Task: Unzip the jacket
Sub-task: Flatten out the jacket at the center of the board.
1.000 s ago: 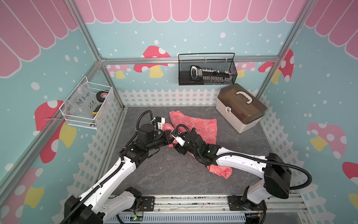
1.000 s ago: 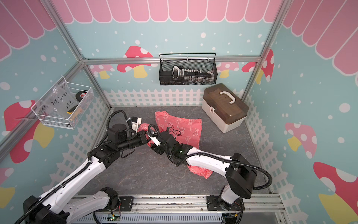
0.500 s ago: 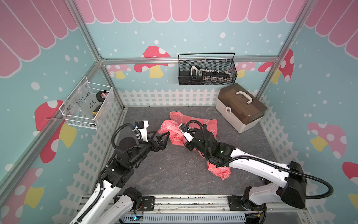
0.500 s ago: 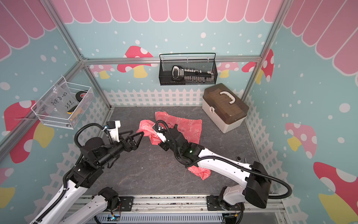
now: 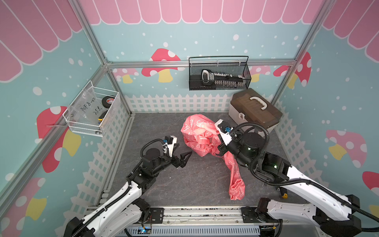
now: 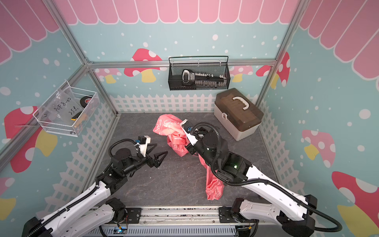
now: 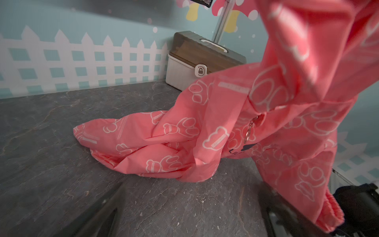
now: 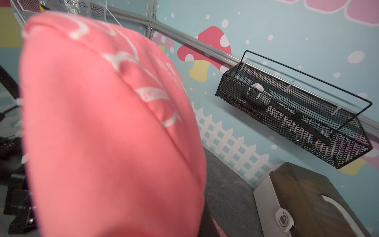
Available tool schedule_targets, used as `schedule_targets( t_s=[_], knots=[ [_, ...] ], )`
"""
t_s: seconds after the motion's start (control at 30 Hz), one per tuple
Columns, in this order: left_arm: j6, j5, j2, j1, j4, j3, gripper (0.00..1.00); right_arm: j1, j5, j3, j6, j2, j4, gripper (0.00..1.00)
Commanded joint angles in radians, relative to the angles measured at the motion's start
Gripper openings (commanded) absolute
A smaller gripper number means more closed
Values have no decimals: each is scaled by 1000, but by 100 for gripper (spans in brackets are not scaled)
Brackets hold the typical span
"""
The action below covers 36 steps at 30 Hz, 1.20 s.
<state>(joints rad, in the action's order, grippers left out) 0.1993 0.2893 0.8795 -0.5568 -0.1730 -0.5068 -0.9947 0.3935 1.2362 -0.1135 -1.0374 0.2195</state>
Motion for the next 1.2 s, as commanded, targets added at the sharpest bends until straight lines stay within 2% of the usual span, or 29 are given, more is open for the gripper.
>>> schedule_targets(
  t_s=[0.0,0.1,0.17,0.43,0.53,0.67,0.77,0.8,0.93,1.07,1.17],
  knots=[
    [-150,2,46,-97,-106,3,100,3,13,61,-45,40,-23,0],
    [-200,-29,122,-193,-223,38,100,2,-17,79,-46,62,-18,0],
    [-196,-64,187,-222,-311,48,100,2,-30,86,-34,75,-6,0],
    [-148,-136,437,-222,-551,3,98,2,-61,136,-29,120,52,0],
    [-131,-140,490,-221,-605,-17,92,2,-67,164,-45,119,75,0],
    [-116,-133,528,-221,-651,-34,67,2,-54,189,-77,112,85,0],
    [-97,-198,512,-221,-729,-5,29,2,-34,200,-101,107,82,0],
    [-100,-221,497,-221,-739,3,25,2,-28,202,-109,105,80,0],
    [-152,-297,387,-221,-636,2,7,2,39,218,-154,101,71,0],
    [-216,-402,189,-221,-409,-23,0,2,149,204,-272,134,13,0],
    [-297,-432,18,-222,-187,-70,0,1,126,139,-399,218,-64,0]
  ],
)
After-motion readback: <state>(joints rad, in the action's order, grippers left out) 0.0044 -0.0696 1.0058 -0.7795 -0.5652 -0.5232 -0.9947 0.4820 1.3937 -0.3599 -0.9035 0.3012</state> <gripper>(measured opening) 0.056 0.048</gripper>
